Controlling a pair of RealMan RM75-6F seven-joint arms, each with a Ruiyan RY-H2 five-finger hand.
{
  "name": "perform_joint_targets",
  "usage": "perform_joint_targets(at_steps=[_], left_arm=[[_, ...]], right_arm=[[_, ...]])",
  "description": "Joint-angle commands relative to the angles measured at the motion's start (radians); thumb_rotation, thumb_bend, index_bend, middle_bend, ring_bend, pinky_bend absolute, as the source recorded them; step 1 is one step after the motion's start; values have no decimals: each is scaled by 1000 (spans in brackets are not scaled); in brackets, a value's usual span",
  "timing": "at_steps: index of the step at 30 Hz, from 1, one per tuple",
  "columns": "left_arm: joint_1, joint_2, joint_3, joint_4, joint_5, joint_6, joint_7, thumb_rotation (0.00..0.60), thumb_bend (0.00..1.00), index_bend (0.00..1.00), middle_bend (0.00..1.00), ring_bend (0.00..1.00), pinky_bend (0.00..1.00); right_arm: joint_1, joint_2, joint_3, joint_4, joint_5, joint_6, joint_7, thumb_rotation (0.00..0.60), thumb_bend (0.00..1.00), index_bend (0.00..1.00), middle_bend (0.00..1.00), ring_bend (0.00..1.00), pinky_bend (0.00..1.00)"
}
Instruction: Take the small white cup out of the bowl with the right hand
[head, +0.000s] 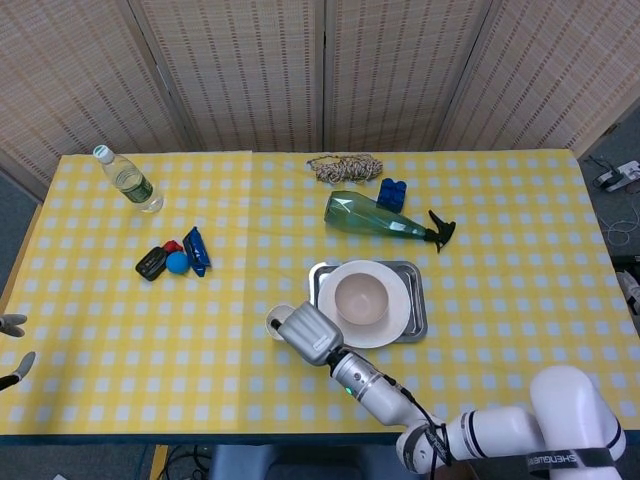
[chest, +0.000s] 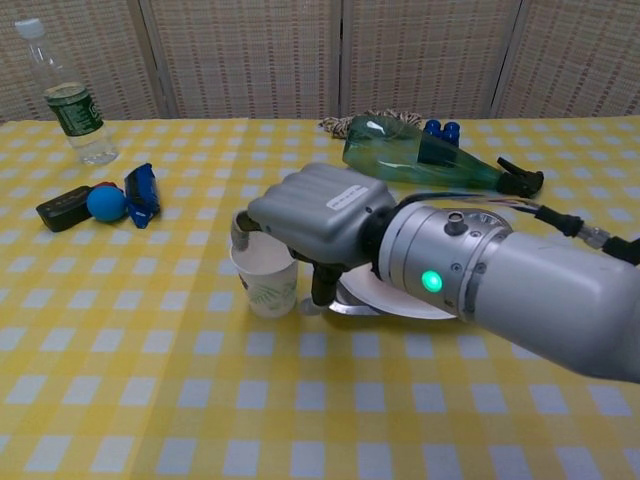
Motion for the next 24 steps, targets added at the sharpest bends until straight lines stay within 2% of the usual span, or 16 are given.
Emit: perform_joint_targets(at_steps=[1, 3, 6, 7, 8, 12, 16, 19, 24], left_arm=[[1, 0, 1, 0, 2, 1, 1, 600, 293, 421, 455, 328, 463], [2, -1, 3, -1, 6, 3, 4, 600, 293, 421, 455, 328, 463], [2, -4, 8, -3, 16, 3, 18, 600, 293, 421, 455, 329, 463], [2, -6, 10, -4, 20, 4, 23, 600, 294, 421, 456, 328, 463], [2, -7, 12, -6, 23, 5, 29, 600, 294, 421, 455, 328, 463], [3, -18, 24, -10, 59, 19, 50, 600, 293, 421, 455, 329, 463], [4, -33, 32, -8, 93, 38, 63, 600, 293, 422, 455, 328, 463], [4, -47, 38, -7, 107, 42, 90, 600, 293, 423, 455, 328, 463], [-2, -63, 42, -11, 107, 29, 130, 600, 294, 424, 455, 328, 463]], right_arm=[[-40, 77, -40, -91, -53, 66, 4, 600, 0, 0, 754, 900, 1000], [-74, 125, -68, -151, -80, 129, -24, 600, 0, 20, 631, 794, 1000], [-160, 216, -136, -239, -184, 270, -43, 600, 0, 271, 528, 659, 941], [-187, 242, -156, -257, -214, 306, -35, 600, 2, 338, 512, 628, 901], [-214, 269, -177, -271, -242, 340, -21, 600, 6, 362, 504, 607, 868], [-335, 384, -253, -280, -347, 482, 69, 600, 36, 370, 495, 539, 756], [-438, 458, -292, -227, -401, 587, 207, 600, 43, 370, 487, 501, 677], [-509, 497, -302, -158, -411, 645, 342, 600, 44, 370, 482, 496, 662], [-596, 539, -298, -57, -391, 681, 541, 600, 46, 370, 476, 490, 646]])
